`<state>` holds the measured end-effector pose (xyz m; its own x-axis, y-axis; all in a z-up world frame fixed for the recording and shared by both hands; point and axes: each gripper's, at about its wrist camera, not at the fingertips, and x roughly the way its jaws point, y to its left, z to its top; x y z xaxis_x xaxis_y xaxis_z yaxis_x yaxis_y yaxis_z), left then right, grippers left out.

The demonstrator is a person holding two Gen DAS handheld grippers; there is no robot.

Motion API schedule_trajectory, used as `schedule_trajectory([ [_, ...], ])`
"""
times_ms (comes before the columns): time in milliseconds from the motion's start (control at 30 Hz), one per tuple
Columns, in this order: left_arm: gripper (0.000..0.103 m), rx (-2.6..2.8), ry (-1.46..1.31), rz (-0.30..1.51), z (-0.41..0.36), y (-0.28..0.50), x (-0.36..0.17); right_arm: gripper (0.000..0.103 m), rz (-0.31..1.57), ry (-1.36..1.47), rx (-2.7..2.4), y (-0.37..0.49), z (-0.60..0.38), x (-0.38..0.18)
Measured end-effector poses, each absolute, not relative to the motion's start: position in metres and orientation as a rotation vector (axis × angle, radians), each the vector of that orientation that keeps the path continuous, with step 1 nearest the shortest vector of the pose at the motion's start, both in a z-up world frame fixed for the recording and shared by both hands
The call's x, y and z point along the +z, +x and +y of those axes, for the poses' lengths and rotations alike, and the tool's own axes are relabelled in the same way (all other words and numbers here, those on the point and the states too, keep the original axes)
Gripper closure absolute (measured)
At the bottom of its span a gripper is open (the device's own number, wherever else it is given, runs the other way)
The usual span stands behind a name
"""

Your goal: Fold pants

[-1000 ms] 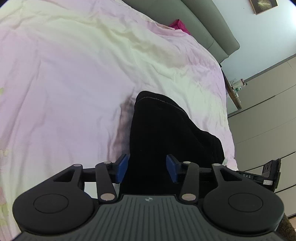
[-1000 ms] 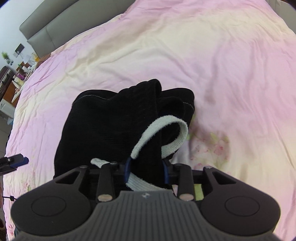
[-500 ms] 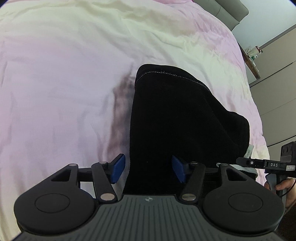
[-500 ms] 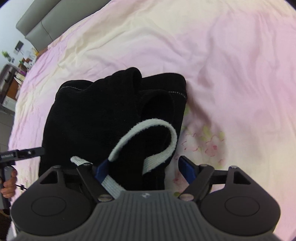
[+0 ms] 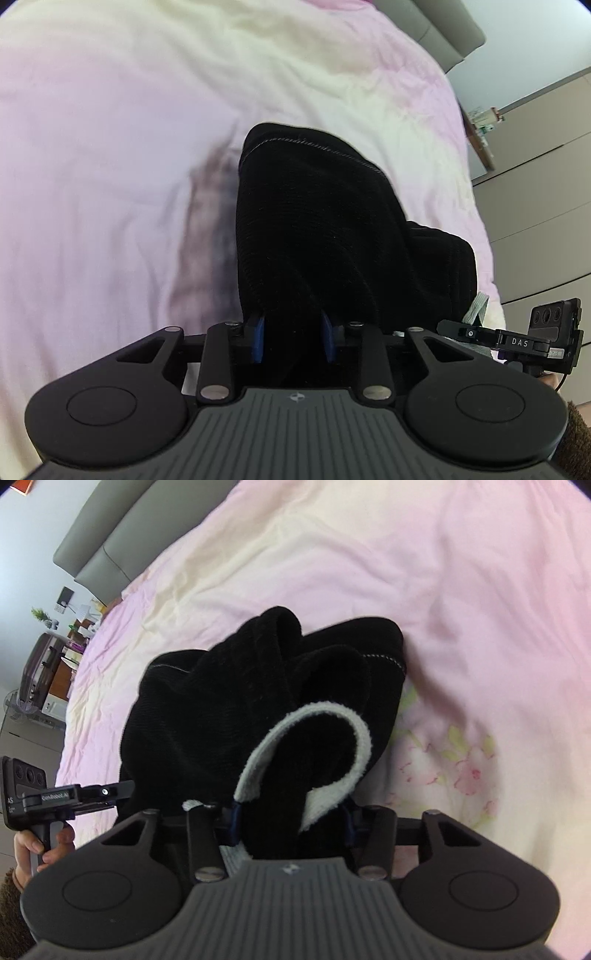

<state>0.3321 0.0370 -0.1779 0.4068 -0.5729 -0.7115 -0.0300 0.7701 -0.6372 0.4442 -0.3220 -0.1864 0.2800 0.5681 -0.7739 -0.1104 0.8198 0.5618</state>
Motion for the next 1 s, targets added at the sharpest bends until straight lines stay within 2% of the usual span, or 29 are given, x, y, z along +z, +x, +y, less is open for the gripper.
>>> schedule_trajectory([
  [233, 0.073, -0.382, -0.619, 1.055, 0.052, 0.312, -0.132, 0.066, 1.14, 0.39, 0.56, 0.431, -0.285, -0.124],
  [533, 0.073, -0.253, -0.598, 0.955, 0.173, 0.255, -0.058, 0.066, 1.053, 0.363, 0.729, 0.406, -0.174, -0.06],
  [800, 0.073, -0.082, -0.552, 0.954, 0.303, 0.223, -0.027, 0.066, 1.033, 0.431, 0.884, 0.396, -0.019, -0.06],
  [1000, 0.073, -0.017, -0.514, 1.006, 0.364, 0.217, -0.052, 0.066, 1.036, 0.461, 0.958, 0.396, 0.085, -0.092],
])
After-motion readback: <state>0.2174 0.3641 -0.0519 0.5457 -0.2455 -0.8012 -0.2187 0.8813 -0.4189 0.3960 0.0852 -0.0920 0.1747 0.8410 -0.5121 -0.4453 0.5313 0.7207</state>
